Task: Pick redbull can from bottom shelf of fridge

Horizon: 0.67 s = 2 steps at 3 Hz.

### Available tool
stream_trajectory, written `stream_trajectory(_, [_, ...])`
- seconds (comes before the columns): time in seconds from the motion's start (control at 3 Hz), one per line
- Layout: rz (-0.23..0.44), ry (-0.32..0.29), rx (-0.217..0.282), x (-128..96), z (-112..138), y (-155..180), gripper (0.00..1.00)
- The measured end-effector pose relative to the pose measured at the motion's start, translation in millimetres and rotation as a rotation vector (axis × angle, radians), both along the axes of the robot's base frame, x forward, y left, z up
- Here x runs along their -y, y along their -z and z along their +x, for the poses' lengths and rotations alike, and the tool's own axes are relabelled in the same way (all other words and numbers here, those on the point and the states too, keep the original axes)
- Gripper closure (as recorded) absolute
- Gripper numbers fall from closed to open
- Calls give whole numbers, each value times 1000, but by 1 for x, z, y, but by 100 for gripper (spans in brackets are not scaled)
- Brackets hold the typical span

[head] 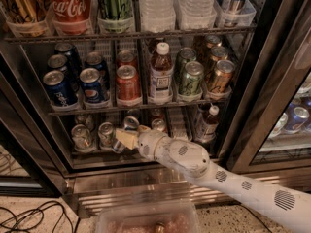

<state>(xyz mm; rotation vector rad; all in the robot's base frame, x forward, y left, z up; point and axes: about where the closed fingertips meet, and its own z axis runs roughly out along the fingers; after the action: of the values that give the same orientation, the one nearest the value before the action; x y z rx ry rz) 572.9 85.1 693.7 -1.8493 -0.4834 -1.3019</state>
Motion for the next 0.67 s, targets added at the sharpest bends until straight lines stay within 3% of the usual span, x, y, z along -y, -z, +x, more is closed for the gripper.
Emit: stream_trajectory(0.67, [28,-19,-68,1,-13,-5,100])
